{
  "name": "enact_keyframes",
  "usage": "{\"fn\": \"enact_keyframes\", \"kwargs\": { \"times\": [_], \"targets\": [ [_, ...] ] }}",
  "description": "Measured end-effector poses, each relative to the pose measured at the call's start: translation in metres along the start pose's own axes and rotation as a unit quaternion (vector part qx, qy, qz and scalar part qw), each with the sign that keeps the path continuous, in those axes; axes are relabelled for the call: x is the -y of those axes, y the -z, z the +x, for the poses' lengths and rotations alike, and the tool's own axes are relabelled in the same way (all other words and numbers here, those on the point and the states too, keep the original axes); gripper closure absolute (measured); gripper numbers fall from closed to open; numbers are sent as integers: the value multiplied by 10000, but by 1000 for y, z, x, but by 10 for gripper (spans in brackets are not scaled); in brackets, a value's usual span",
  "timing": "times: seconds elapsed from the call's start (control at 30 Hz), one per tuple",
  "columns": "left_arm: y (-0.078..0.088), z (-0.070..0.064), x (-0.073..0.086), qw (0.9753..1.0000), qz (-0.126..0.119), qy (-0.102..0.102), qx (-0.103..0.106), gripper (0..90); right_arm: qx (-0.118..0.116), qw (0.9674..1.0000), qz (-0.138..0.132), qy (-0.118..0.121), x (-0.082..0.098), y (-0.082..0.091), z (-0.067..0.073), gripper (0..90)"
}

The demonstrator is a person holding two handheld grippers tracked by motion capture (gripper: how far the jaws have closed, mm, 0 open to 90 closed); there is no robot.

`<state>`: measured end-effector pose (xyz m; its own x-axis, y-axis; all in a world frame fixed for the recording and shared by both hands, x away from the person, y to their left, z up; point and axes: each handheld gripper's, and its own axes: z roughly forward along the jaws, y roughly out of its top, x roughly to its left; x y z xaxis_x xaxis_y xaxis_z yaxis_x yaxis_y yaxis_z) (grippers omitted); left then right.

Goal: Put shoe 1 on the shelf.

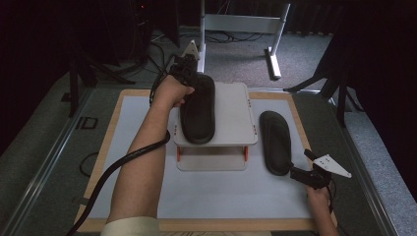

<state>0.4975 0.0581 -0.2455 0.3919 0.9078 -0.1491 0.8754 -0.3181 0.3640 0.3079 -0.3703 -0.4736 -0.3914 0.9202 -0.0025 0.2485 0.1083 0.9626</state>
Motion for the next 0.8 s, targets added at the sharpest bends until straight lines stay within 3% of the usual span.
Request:
{"fn": "enact_keyframes", "kwargs": {
  "times": [0.03, 0.07, 0.2, 0.47, 0.6, 0.8],
  "targets": [
    [0, 0, 0, 10000, 0, 0, 0, 693, 0, 10000, 0, 0, 0, 0, 0, 114],
    [1, 0, 1, 9999, -44, -131, -59, 693, -5, 10000, 5, -3, 0, 0, 0, 114],
    [9, 3, 4, 9995, -167, -234, 150, 605, -6, 10000, 2, -13, 0, 0, 0, 114],
    [28, 13, 14, 9982, -405, -362, 241, 572, -5, 10000, 22, 10, 0, 0, 0, 113],
    [33, 16, 21, 9975, -467, -462, 275, 520, 3, 10000, 28, 19, 0, 0, 0, 114],
    [40, 18, 31, 9962, -552, -586, 335, 523, -26, 9999, 165, 22, -1, -1, 0, 114]
  ]
}}
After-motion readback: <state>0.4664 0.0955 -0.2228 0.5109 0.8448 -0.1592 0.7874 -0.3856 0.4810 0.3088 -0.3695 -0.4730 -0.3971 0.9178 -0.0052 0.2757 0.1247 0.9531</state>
